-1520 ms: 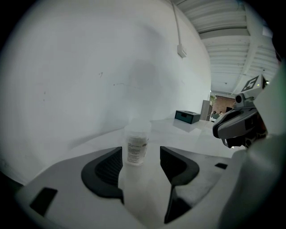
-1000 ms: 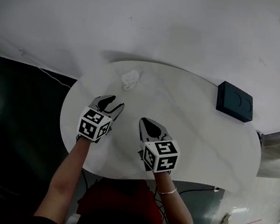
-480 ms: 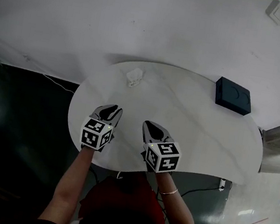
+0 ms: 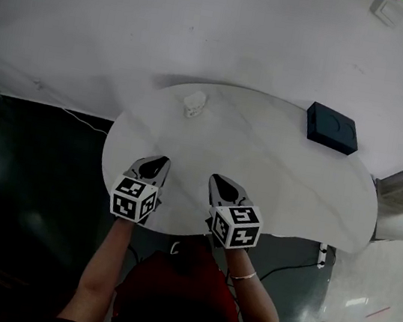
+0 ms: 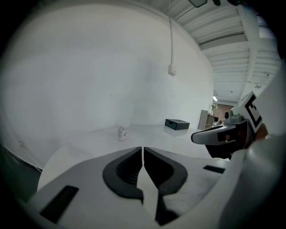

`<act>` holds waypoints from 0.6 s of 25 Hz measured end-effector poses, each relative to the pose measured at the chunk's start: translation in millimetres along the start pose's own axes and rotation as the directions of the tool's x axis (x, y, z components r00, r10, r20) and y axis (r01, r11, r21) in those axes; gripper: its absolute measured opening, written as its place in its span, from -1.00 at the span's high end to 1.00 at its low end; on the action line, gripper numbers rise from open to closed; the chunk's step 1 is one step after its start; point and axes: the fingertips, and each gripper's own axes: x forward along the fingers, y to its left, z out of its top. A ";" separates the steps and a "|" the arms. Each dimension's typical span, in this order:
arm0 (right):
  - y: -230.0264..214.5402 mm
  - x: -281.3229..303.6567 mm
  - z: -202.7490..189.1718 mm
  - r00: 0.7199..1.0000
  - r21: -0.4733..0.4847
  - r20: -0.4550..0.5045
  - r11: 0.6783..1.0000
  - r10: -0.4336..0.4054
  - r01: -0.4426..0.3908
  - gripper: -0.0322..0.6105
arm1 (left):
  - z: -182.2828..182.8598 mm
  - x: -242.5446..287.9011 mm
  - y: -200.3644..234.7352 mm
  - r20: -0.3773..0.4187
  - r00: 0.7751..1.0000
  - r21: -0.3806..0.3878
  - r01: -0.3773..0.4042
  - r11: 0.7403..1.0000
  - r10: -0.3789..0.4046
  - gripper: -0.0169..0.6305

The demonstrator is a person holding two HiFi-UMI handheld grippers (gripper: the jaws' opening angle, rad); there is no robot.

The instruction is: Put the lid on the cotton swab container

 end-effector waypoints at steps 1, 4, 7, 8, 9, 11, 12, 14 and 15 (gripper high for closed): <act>1.6 -2.2 -1.1 1.000 -0.001 0.002 1.000 -0.004 0.004 0.85 | 0.3 -4.5 -1.4 0.004 1.000 0.002 -0.001 1.000 0.001 0.84; 6.3 -9.5 -3.8 1.000 -0.002 0.000 1.000 -0.014 0.014 0.85 | 1.8 -17.7 -7.5 0.010 1.000 0.012 -0.003 1.000 0.003 0.85; 10.5 -16.2 -2.6 1.000 -0.010 0.007 1.000 -0.022 0.022 0.85 | 3.5 -28.0 -14.3 0.020 1.000 0.003 0.001 1.000 -0.001 0.86; 12.1 -17.8 -1.7 1.000 -0.015 0.010 1.000 -0.023 0.024 0.85 | 3.9 -31.1 -16.2 0.025 1.000 -0.004 0.002 1.000 -0.002 0.86; 13.6 -19.2 -0.8 1.000 -0.020 0.014 0.999 -0.025 0.026 0.85 | 4.5 -33.9 -17.9 0.030 1.000 -0.011 0.004 1.000 -0.004 0.86; 16.3 -22.3 0.5 0.999 -0.028 0.023 0.999 -0.029 0.029 0.85 | 6.1 -39.4 -22.0 0.043 0.999 -0.022 0.008 1.000 -0.007 0.86; 17.6 -24.3 0.6 0.999 -0.031 0.026 0.999 -0.029 0.030 0.85 | 7.0 -41.9 -24.3 0.049 0.999 -0.026 0.010 1.000 -0.009 0.86; 19.9 -28.3 0.7 0.999 -0.035 0.035 0.999 -0.027 0.029 0.85 | 8.9 -45.9 -28.9 0.060 0.998 -0.030 0.013 0.999 -0.011 0.86; 20.4 -30.1 0.8 0.999 -0.035 0.040 0.999 -0.026 0.028 0.85 | 9.8 -47.0 -31.1 0.063 0.998 -0.032 0.015 0.999 -0.013 0.86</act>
